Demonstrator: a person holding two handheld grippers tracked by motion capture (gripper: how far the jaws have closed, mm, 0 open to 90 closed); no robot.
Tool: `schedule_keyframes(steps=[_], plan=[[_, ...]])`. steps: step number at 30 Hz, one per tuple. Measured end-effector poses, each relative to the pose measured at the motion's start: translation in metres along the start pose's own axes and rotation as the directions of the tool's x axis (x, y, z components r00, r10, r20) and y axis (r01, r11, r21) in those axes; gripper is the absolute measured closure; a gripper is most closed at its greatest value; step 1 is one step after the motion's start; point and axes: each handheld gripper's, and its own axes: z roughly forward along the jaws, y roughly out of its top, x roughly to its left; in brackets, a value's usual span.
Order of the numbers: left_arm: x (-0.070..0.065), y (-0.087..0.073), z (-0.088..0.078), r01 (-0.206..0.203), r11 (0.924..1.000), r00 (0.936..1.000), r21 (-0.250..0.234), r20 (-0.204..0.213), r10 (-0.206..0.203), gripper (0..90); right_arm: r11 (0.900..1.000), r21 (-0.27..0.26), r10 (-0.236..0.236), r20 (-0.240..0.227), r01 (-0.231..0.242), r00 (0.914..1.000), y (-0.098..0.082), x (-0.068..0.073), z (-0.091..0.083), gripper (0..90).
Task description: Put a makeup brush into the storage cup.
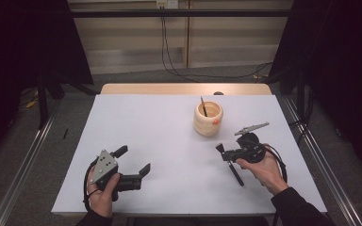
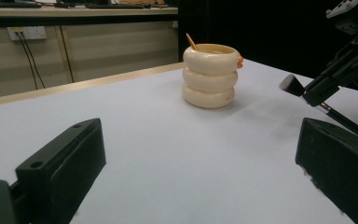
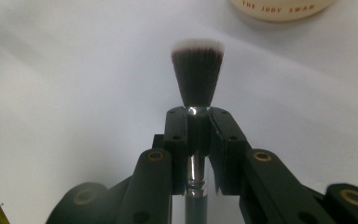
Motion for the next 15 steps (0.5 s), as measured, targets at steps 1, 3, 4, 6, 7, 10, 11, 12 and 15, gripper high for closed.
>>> schedule_keyframes(steps=[1,3,4,6,7,10,11,12,15], plan=[[0.0,0.0,0.0,0.002,1.0,1.0,-0.001,0.002,-0.002,1.2,1.0,-0.013,0.004,0.005,-0.003,1.0,-0.001,0.0,-0.002,78.7],[0.0,0.0,0.0,0.002,1.0,1.0,0.001,0.0,-0.002,1.2,0.999,-0.039,-0.013,-0.008,0.012,0.9999,-0.001,-0.001,-0.004,78.6],[0.0,0.0,0.0,-0.001,1.0,1.0,0.0,0.0,0.001,1.2,0.998,-0.057,-0.013,-0.012,0.013,0.9998,-0.001,0.0,-0.006,78.6],[0.001,0.0,0.0,0.0,1.0,1.0,-0.001,0.004,0.0,1.1,0.997,-0.081,-0.022,-0.025,0.019,0.9994,-0.001,0.0,-0.008,78.7],[0.001,0.0,0.0,0.0,1.0,1.0,-0.001,0.004,0.0,1.1,0.996,-0.092,-0.026,-0.035,0.023,0.999,-0.001,0.0,-0.008,78.6],[0.0,0.0,0.0,0.002,1.0,1.0,-0.004,0.005,-0.002,1.2,0.993,-0.118,-0.027,-0.053,0.021,0.9982,-0.002,-0.001,-0.01,78.7],[0.0,0.0,-0.001,0.001,1.0,1.0,-0.004,0.005,-0.001,1.2,0.993,-0.116,-0.019,-0.059,0.012,0.998,-0.002,-0.001,-0.011,78.7],[0.001,0.0,0.0,0.0,1.0,1.0,-0.004,0.006,0.0,1.1,0.992,-0.129,-0.02,-0.065,0.011,0.9977,-0.002,-0.001,-0.012,78.6],[0.001,0.0,0.0,0.001,1.0,1.0,-0.003,0.007,-0.001,1.2,0.986,-0.165,-0.03,-0.067,0.019,0.9973,-0.003,0.0,-0.015,78.6]])
